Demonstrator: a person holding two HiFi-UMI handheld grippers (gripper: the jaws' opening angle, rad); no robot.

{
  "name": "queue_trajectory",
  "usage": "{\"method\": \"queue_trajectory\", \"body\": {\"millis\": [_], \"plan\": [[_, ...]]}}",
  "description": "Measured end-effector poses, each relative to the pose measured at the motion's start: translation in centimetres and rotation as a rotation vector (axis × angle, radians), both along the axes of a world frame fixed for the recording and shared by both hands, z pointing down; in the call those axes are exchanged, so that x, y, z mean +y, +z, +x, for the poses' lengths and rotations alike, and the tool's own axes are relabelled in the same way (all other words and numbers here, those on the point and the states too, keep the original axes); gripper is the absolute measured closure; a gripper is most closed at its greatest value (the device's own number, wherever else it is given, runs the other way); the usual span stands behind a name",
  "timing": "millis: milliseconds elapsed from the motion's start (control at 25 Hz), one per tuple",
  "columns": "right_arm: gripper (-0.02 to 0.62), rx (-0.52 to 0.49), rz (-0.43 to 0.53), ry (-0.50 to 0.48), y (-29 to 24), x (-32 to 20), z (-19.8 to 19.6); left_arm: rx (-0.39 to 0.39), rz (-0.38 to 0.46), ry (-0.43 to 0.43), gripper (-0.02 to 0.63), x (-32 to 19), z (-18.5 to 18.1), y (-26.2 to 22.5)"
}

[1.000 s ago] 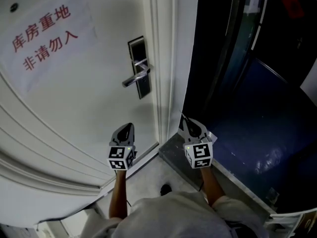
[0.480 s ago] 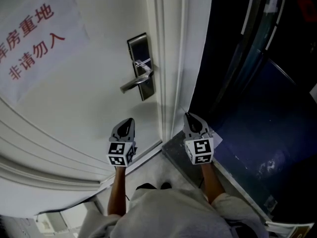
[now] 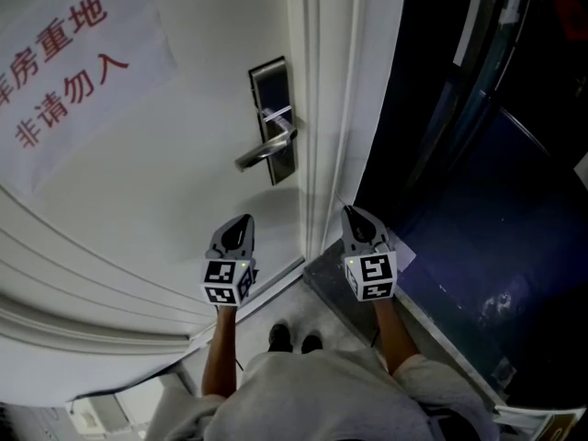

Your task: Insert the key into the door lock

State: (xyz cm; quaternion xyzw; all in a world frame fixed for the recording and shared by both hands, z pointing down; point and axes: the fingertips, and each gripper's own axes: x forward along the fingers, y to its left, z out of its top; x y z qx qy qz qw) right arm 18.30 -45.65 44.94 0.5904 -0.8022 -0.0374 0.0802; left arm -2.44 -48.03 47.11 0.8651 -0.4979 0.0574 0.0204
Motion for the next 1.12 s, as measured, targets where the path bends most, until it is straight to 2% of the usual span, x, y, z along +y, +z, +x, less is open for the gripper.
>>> {"method": "queue_trajectory", "body": {"millis": [400, 1120], "plan": [[0.566, 0.009, 0.043, 0.008, -1.7, -2.1, -1.3, 0.006, 0.014, 0.004, 0.589, -1.2, -1.4, -0.8], [0.566, 0.076, 0.148, -0.170, -5.7, -5.5, -8.6, -0.002, 0.037, -0.146, 0.589, 0.2, -8.6, -1.7]]}}
